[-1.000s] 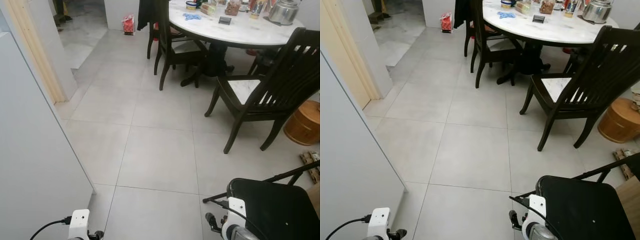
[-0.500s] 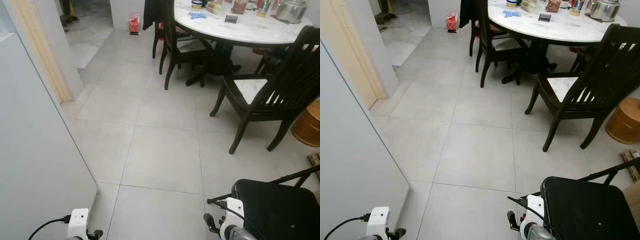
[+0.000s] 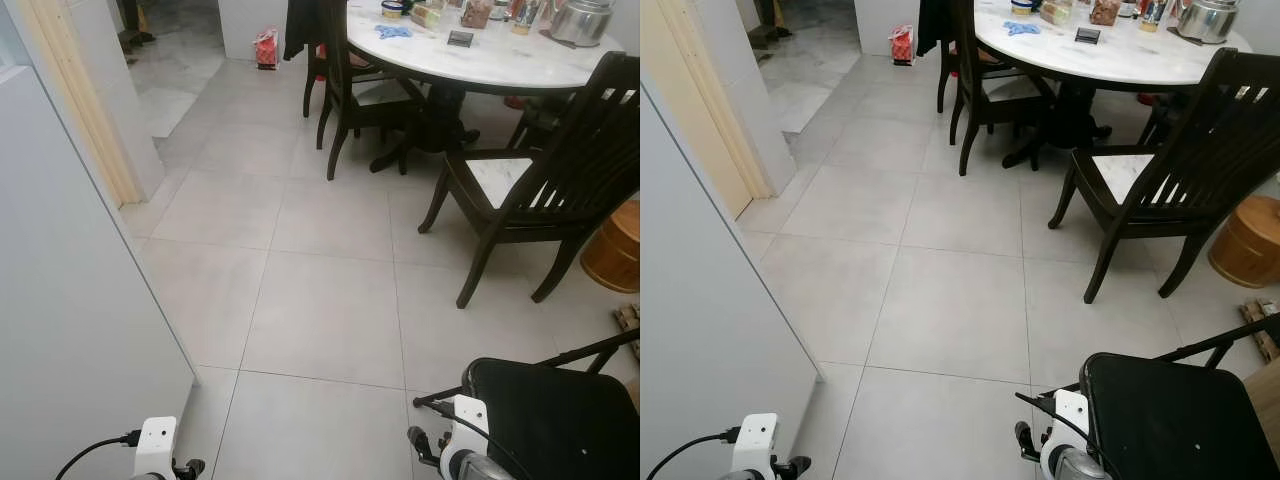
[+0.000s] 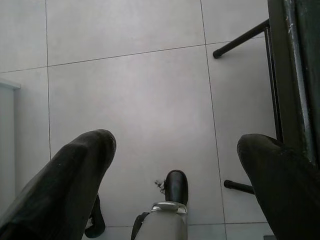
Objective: Restocking fridge
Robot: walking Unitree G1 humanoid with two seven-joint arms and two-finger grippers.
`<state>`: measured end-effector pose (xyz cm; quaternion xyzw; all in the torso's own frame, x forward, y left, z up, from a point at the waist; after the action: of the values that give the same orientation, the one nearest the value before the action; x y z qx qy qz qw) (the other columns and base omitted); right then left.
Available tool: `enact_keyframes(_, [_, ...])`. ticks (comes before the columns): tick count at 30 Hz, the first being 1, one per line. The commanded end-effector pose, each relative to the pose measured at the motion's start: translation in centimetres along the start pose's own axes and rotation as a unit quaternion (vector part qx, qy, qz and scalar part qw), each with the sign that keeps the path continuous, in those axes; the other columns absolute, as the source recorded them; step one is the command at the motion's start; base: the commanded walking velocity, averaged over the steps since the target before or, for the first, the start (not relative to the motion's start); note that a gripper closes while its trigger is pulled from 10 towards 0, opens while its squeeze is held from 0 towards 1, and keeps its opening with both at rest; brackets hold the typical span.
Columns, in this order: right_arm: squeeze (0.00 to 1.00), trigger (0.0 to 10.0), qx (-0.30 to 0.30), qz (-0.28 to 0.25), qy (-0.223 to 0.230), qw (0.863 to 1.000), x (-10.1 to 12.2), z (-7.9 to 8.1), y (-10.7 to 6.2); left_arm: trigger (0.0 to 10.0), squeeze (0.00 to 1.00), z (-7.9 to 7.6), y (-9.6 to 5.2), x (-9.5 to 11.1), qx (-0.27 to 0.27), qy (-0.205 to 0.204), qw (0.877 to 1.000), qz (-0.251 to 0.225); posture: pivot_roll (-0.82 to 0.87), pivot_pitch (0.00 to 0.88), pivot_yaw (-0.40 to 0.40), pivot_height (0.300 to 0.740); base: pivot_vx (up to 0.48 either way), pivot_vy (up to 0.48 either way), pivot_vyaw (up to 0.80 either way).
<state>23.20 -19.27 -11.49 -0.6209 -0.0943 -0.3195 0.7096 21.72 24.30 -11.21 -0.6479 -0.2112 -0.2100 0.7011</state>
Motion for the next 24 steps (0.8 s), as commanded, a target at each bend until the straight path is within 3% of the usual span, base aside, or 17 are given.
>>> enact_keyframes(1, [0.00,10.0,-0.007,-0.008,0.011,1.000,0.22,-0.42,-0.07,10.0,0.00,-0.02,-0.07,-0.86,0.001,-0.001,1.000,0.016,0.07,0.000,-0.050,0.740,0.000,0.000,0.00])
enact_keyframes(11, [0.00,10.0,0.002,-0.011,0.012,1.000,0.00,-0.04,-0.05,10.0,0.00,0.26,-0.15,-1.18,0.003,0.007,1.000,0.022,0.06,0.000,-0.018,0.740,0.000,0.000,0.00])
enact_keyframes(17, [0.00,10.0,0.002,-0.010,-0.012,1.000,0.05,-0.15,-0.07,10.0,0.00,0.25,-0.16,-1.27,0.005,0.003,1.000,0.022,0.06,0.000,-0.023,0.740,0.000,0.000,0.00])
enact_keyframes(24, [0.00,10.0,0.008,-0.011,-0.011,1.000,0.19,-0.11,-0.08,10.0,0.00,0.13,-0.13,-1.32,0.005,0.000,1.000,0.027,0.07,0.000,-0.040,0.740,0.000,0.000,0.76])
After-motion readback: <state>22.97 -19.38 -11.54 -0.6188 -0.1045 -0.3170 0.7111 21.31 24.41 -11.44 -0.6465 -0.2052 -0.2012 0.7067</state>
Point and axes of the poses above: a point about 5 cm out from each wrist's last joint towards the gripper, its own y axis pointing out of the wrist towards the gripper, its own x axis along the axis of the wrist's last joint, z = x × y, the point moved 5 cm from there along y, pointing out of the wrist towards the gripper, and after that the axes turned 4 degrees about y, right-handed, at the moved point
